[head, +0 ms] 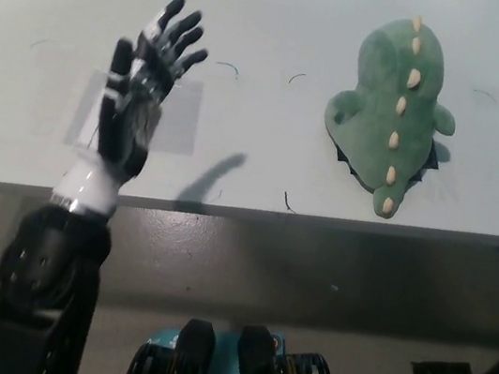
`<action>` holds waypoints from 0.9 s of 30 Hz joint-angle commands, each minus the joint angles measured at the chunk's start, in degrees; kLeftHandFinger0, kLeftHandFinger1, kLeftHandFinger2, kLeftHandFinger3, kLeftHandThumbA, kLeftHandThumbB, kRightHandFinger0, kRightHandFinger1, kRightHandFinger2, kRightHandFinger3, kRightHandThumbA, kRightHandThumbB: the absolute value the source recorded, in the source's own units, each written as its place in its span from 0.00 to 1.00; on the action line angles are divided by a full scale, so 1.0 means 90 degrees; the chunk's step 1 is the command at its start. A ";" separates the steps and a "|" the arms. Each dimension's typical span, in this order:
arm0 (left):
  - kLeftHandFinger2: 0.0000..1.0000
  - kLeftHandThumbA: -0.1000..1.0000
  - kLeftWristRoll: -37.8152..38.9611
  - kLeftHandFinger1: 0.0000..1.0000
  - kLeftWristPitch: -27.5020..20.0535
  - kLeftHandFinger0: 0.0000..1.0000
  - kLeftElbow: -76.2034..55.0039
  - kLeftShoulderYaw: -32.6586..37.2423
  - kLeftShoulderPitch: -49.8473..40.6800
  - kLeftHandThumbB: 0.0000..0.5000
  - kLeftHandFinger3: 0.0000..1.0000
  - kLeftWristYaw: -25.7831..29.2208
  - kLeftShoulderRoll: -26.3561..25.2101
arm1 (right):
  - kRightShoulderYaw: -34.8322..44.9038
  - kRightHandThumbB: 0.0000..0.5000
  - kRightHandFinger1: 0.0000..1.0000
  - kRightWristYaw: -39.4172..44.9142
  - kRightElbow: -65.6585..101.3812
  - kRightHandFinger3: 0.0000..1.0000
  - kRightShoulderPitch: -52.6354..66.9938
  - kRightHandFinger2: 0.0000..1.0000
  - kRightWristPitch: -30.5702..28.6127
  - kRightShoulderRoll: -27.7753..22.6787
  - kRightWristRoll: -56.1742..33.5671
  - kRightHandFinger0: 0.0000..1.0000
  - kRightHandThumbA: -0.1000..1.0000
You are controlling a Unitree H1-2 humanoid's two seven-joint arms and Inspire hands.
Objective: Use both hands to pick up a dinasour on the right side and move it to the left side
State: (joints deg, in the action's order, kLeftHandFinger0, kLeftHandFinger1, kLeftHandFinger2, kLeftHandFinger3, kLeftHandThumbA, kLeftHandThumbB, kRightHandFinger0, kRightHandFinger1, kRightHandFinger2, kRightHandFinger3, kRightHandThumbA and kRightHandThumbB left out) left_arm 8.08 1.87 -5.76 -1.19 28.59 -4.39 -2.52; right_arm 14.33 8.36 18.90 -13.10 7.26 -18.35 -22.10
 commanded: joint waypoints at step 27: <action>1.00 1.00 -0.0545 1.00 -0.0407 1.00 0.4361 0.0221 0.3281 0.69 1.00 0.0289 0.0465 | -0.0348 0.43 1.00 -0.0256 -0.2926 1.00 -0.2808 1.00 0.0089 0.0092 0.0602 1.00 1.00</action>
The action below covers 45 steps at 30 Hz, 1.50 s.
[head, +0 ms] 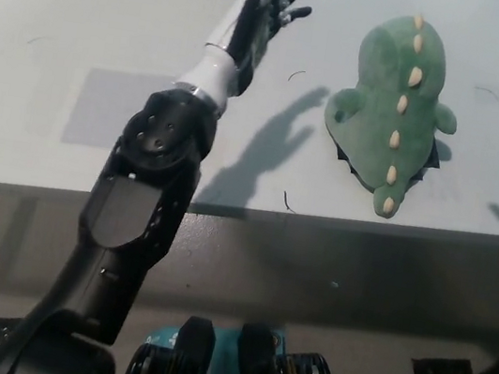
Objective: Use both hands to pick up a dinasour on the right side and move it to the left side
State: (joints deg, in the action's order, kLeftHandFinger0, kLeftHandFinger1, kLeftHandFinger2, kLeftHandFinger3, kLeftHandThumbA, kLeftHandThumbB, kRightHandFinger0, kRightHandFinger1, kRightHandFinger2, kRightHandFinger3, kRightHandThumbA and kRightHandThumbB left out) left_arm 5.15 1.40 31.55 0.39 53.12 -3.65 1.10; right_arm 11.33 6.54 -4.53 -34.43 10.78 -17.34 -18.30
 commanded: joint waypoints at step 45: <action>1.00 1.00 -0.0088 1.00 -0.0845 1.00 0.4893 -0.0375 0.1531 0.81 1.00 0.0337 0.0603 | -0.0049 0.51 1.00 0.0602 -0.4630 1.00 -0.1329 1.00 -0.0919 0.0137 0.0125 1.00 1.00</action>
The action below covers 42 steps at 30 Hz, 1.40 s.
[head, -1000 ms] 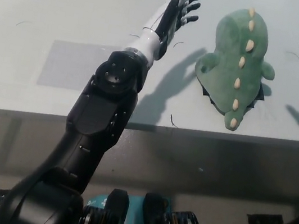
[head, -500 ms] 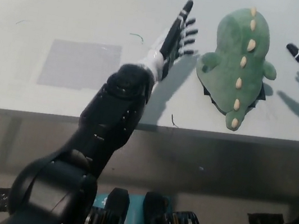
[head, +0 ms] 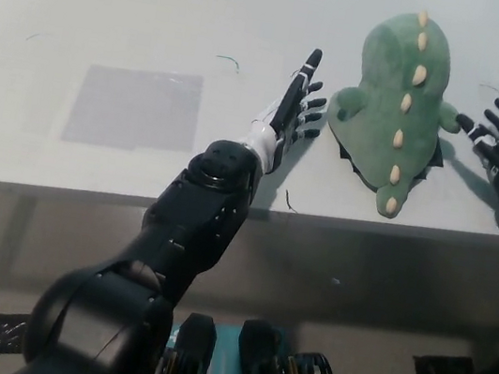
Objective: Use both hands to pick up a dinasour on the right side and move it to the left side
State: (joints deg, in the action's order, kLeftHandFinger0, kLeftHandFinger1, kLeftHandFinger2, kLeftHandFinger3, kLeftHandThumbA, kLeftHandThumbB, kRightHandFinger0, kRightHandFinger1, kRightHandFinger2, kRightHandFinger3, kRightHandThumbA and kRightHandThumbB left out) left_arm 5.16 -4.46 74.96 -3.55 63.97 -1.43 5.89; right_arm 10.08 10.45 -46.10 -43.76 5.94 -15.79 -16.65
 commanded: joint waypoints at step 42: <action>1.00 1.00 0.0128 1.00 0.0206 1.00 0.0272 0.0104 0.0667 0.57 1.00 -0.0388 0.1013 | -0.0803 0.62 1.00 -0.0729 0.0581 1.00 -0.0134 1.00 -0.0912 0.0999 0.1048 1.00 1.00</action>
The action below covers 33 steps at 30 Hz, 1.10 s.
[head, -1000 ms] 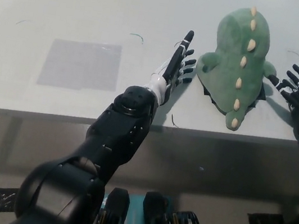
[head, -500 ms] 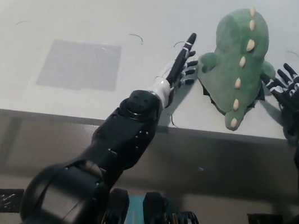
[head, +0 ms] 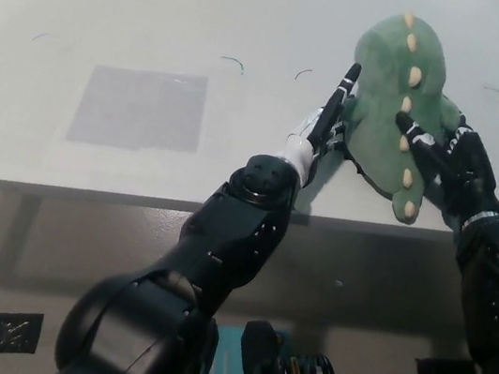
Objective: Use both hands to pick up a dinasour on the right side and move it to the left side
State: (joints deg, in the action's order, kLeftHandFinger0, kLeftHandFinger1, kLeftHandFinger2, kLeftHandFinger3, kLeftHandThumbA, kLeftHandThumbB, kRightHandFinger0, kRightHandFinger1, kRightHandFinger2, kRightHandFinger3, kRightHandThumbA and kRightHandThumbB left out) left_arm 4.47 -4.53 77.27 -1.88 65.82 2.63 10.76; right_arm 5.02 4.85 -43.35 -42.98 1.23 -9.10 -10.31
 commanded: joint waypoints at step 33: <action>1.00 1.00 0.0061 1.00 -0.0020 1.00 -0.0263 0.0005 -0.0421 0.60 1.00 -0.1090 -0.0142 | -0.0616 0.65 1.00 -0.0473 -0.1212 1.00 -0.0531 1.00 -0.0944 0.0951 0.0887 1.00 1.00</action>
State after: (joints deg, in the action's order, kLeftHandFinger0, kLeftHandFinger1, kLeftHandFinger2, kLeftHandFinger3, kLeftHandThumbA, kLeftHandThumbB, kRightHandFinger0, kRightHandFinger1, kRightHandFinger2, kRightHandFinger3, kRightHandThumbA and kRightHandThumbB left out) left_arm 5.45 -4.58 75.72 -2.98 63.18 -1.74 8.76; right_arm 3.17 -0.96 -51.96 -45.21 -5.84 -5.04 -5.60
